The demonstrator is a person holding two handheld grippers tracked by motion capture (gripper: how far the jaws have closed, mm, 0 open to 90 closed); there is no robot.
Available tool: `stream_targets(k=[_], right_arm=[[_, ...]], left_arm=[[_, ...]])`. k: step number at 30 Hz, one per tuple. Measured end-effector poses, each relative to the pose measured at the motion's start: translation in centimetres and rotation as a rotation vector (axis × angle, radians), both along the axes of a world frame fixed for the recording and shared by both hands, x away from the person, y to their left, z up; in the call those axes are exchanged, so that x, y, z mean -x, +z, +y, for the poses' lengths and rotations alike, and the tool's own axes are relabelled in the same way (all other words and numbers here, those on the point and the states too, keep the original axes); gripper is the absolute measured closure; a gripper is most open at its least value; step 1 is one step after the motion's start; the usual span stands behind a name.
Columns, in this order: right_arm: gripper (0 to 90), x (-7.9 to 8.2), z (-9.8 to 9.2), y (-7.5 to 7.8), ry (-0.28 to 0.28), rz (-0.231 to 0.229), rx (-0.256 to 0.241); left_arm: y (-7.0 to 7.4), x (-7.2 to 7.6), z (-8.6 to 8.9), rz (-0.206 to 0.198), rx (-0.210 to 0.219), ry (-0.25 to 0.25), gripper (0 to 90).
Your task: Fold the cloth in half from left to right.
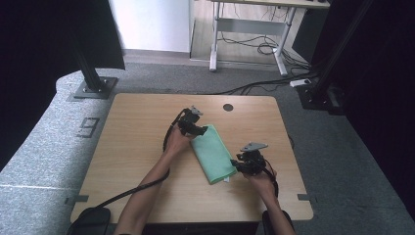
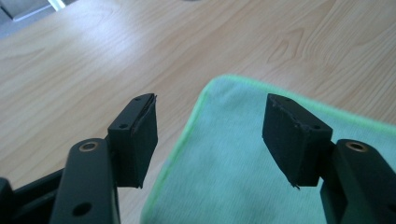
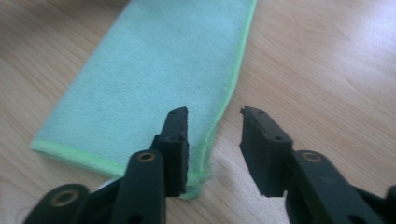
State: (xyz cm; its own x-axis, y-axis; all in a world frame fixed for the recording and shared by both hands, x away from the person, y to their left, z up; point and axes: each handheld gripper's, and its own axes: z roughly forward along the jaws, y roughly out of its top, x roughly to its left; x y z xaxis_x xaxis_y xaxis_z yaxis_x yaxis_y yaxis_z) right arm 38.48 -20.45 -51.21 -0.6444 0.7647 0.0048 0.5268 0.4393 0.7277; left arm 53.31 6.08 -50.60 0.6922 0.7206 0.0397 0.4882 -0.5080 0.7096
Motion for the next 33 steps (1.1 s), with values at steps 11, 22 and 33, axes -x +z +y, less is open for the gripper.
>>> stream_targets(k=[11,22,33], right_arm=[[66.0,-0.6,-0.3,-1.0,-0.005,0.073,-0.046],[86.3,-0.5,0.7,-1.6,0.033,0.121,0.016],[87.0,0.3,1.1,-0.3,0.058,0.075,-0.017]], left_arm=[[-0.8,-0.1,2.2,0.031,0.015,0.033,38.6],[-2.5,-1.2,2.5,0.091,-0.031,-0.013,73.8],[-0.7,-0.5,3.1,0.087,-0.058,-0.039,83.4]])
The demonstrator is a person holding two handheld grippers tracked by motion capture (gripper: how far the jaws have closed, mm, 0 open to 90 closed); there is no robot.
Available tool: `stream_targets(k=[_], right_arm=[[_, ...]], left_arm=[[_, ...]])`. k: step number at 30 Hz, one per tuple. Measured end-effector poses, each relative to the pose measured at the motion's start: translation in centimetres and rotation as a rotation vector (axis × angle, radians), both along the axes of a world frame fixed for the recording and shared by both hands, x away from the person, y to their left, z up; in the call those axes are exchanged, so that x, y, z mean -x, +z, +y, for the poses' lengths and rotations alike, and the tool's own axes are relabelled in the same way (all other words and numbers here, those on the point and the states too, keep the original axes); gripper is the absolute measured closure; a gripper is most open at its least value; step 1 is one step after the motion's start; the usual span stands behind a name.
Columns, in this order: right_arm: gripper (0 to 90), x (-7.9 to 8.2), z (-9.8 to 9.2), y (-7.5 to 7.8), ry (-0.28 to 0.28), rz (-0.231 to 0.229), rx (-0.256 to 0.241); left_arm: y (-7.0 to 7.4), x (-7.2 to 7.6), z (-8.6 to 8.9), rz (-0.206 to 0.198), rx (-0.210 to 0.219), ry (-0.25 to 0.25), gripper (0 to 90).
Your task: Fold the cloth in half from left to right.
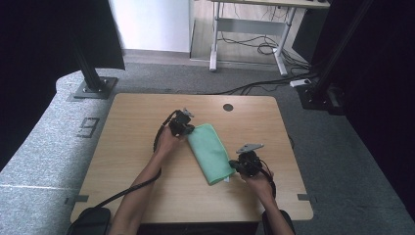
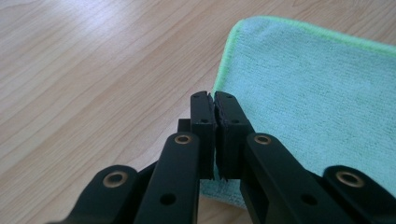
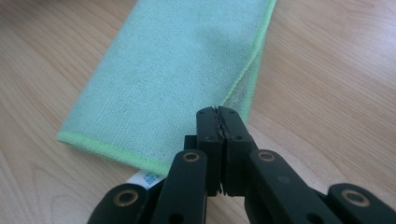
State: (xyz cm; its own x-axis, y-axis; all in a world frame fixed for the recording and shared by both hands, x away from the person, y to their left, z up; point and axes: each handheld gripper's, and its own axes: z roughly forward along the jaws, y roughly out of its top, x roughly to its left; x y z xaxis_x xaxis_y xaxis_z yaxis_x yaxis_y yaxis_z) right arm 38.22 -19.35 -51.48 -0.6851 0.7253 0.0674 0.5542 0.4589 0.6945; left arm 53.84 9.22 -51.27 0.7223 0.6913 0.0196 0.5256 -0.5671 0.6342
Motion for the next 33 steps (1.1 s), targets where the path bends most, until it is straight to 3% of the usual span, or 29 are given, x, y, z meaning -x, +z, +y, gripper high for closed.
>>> stream_targets(k=[3,5,10,13,17,21,23,27,30,33], right_arm=[[86.8,0.0,0.2,-0.3,0.014,0.02,0.011],[86.3,-0.2,0.3,-0.7,0.014,0.03,0.021],[85.4,-0.4,0.0,-1.1,-0.001,0.036,0.024],[86.0,-0.6,-0.1,-1.2,-0.005,0.039,0.024],[87.3,-0.5,-0.2,-1.2,-0.009,0.04,0.022],[87.5,-0.3,-0.2,-0.6,-0.013,0.023,0.009],[87.5,-0.1,-0.2,-0.1,-0.009,0.007,0.001],[87.5,0.3,0.0,0.7,0.002,-0.011,-0.014],[87.5,0.4,0.2,0.7,0.013,-0.003,-0.007],[87.5,0.1,0.5,-0.1,0.022,0.015,0.008]], left_arm=[[-0.5,-0.5,0.0,0.057,-0.018,-0.015,69.7],[-0.6,-0.6,-0.3,0.042,-0.011,-0.003,62.9],[-0.5,-1.4,-1.3,0.027,0.029,0.0,59.9],[-0.9,-1.9,-2.1,0.045,0.024,-0.012,66.5],[-1.2,-1.6,-2.7,0.047,-0.013,-0.033,87.7],[-0.4,-1.4,-2.5,0.039,-0.019,-0.041,89.3],[0.9,-1.2,-1.9,0.027,-0.003,-0.038,89.4],[2.3,-0.9,-1.4,0.022,-0.006,-0.041,89.4],[2.4,-0.9,-1.2,0.042,-0.021,-0.044,89.4],[1.3,-1.1,-1.1,0.079,-0.067,-0.041,89.3]])
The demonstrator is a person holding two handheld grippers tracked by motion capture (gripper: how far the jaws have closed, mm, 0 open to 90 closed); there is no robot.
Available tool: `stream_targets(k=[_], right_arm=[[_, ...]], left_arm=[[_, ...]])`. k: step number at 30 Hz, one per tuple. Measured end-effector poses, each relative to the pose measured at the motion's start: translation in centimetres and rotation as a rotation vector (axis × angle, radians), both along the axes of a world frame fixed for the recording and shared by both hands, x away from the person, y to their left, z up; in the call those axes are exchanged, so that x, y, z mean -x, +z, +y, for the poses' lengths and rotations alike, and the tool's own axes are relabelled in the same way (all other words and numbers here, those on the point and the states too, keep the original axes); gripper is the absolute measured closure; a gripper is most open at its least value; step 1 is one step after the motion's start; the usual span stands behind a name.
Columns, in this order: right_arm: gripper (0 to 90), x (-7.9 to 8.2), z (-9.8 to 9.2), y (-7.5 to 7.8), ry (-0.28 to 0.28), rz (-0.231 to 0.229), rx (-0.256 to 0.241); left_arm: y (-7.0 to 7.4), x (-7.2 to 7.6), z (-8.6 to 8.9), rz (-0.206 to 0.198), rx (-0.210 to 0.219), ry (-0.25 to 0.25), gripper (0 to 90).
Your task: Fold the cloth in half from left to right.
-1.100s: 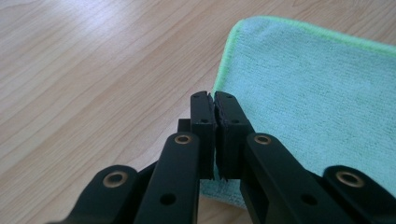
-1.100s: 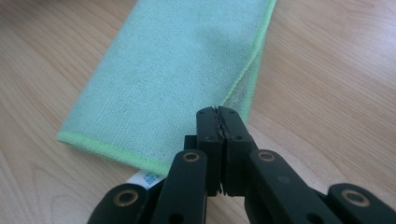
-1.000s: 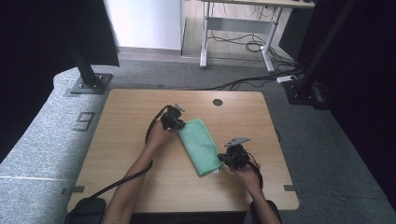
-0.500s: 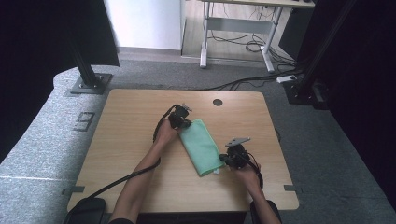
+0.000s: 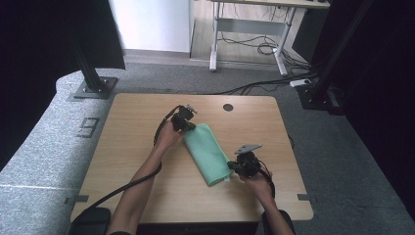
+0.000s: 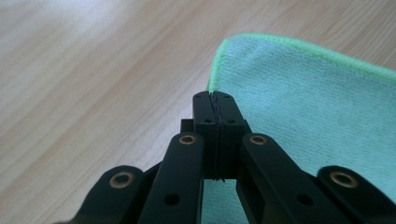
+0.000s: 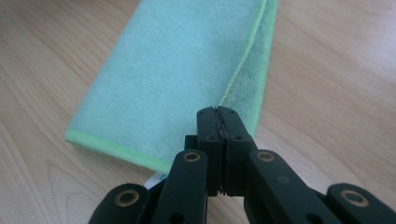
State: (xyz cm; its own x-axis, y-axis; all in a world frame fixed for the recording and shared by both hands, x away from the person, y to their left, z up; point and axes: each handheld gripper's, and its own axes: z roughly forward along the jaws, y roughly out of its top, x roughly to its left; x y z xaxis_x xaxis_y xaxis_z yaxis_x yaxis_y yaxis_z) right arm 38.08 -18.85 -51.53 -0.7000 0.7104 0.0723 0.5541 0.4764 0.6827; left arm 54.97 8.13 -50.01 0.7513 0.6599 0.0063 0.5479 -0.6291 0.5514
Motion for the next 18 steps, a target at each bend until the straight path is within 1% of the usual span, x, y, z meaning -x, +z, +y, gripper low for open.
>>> stream_targets(k=[1,3,4,5,6,9,10,11,12,13,14,15,16,17,18], right_arm=[[87.5,0.0,0.0,0.0,0.0,0.0,0.0],[87.4,-0.1,0.0,-0.4,-0.006,0.013,0.008],[87.4,-0.3,-0.1,-0.7,-0.014,0.023,0.012],[87.4,-0.3,-0.2,-0.8,-0.014,0.023,0.015],[87.4,-0.4,-0.2,-0.9,-0.014,0.022,0.017],[87.2,-0.5,-0.4,-1.0,-0.028,0.016,0.012],[86.8,-0.6,-0.5,-1.0,-0.032,0.013,0.013],[86.8,-0.6,-0.5,-1.0,-0.032,0.013,0.013],[85.5,-0.7,-0.6,-1.1,-0.034,0.009,0.019],[80.5,-0.9,-0.6,-1.5,-0.048,0.01,0.044],[78.3,-1.0,-0.7,-1.7,-0.053,0.012,0.051],[78.3,-1.0,-0.7,-1.7,-0.053,0.012,0.051],[74.7,-1.0,-0.8,-1.8,-0.057,0.008,0.053],[66.1,-1.0,-0.9,-1.7,-0.071,-0.021,0.066],[63.2,-1.0,-1.0,-1.6,-0.075,-0.043,0.076]], left_arm=[[0.0,0.0,0.0,0.0,0.0,0.0,89.3],[-0.8,-0.1,0.0,0.015,-0.012,0.001,89.2],[-1.4,-0.2,0.0,0.032,-0.015,0.006,89.2],[-1.4,-0.2,0.0,0.032,-0.015,0.006,89.0],[-1.8,-0.2,0.1,0.035,-0.017,0.007,88.9],[-2.0,-0.2,0.1,0.034,-0.008,0.014,88.4],[-2.0,-0.2,0.1,0.024,-0.014,0.017,87.4],[-2.0,-0.2,0.1,0.024,-0.014,0.017,83.6],[-2.0,-0.2,0.1,0.012,-0.024,0.023,83.6],[-2.0,-0.1,0.1,-0.001,-0.034,0.026,73.6],[-2.0,0.0,0.2,-0.03,-0.049,0.044,67.0],[-2.0,0.0,0.2,-0.03,-0.049,0.044,61.8],[-2.0,0.1,0.3,-0.038,-0.045,0.053,61.8],[-2.0,0.3,0.4,-0.047,-0.031,0.063,51.4],[-1.8,0.7,0.7,-0.05,-0.001,0.065,49.6]])
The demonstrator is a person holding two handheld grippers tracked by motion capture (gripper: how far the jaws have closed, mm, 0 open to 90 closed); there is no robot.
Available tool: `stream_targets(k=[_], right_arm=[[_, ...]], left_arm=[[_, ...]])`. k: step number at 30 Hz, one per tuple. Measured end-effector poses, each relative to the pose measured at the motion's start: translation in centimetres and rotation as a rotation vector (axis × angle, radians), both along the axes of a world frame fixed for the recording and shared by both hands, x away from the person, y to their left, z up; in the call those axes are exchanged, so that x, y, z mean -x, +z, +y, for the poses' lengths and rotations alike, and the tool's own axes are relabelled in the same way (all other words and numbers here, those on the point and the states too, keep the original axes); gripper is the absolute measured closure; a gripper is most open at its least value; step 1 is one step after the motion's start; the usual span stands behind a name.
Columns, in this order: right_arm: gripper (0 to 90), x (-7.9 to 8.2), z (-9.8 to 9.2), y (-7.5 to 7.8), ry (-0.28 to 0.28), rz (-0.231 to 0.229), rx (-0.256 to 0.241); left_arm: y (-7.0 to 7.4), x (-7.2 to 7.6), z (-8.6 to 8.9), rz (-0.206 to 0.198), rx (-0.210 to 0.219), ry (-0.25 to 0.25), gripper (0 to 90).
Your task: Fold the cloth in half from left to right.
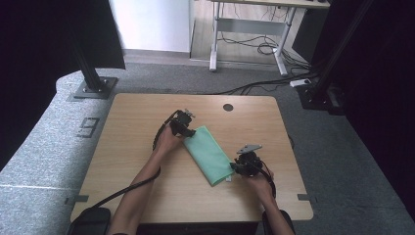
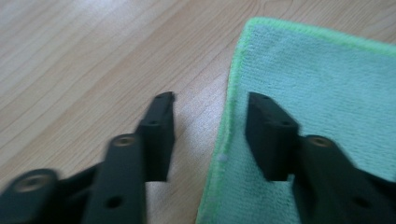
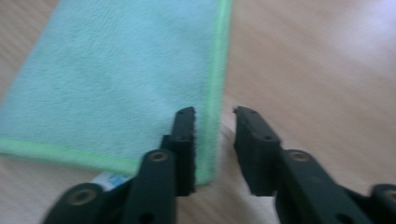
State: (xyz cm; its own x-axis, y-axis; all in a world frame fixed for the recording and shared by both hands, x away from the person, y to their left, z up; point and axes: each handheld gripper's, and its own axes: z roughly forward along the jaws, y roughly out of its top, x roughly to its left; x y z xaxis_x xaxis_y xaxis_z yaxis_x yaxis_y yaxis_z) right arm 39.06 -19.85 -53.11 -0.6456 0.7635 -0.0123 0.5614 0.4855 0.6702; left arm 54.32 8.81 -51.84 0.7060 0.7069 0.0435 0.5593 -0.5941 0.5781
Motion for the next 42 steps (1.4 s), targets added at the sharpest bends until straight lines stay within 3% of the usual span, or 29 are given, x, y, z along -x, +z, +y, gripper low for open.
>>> stream_targets(k=[3,5,8,10,16,27,34,36,42], right_arm=[[61.4,-0.2,-0.2,-0.1,-0.01,-0.003,0.004],[61.4,-0.3,-0.3,-0.5,-0.013,0.014,0.003],[61.2,-0.5,-0.4,-0.6,-0.021,0.027,-0.01],[59.2,-0.5,-0.4,-0.6,-0.029,0.031,-0.016],[57.2,-0.6,-0.8,-0.8,-0.039,0.036,-0.043],[56.0,-0.6,-0.8,-0.8,-0.042,0.032,-0.044],[55.4,-0.6,-0.8,-0.9,-0.044,0.029,-0.045],[55.2,-0.6,-0.8,-0.9,-0.045,0.029,-0.045],[55.2,-0.5,-0.7,-0.8,-0.044,0.032,-0.039]], left_arm=[[-0.1,0.5,0.2,0.015,0.022,-0.002,43.4],[-0.4,1.2,0.6,0.002,0.002,-0.005,41.3],[-0.8,1.6,1.5,-0.003,0.016,0.032,39.3],[-1.1,1.7,2.7,-0.009,0.051,0.08,36.5],[-1.2,2.7,3.9,-0.025,0.071,0.114,32.4],[-1.5,6.1,3.1,-0.057,0.06,0.087,27.4],[-1.4,8.7,1.5,-0.081,0.046,0.058,24.1],[-1.6,9.8,0.8,-0.082,0.047,0.054,21.7],[-1.8,10.9,0.2,-0.071,0.056,0.055,17.7]])
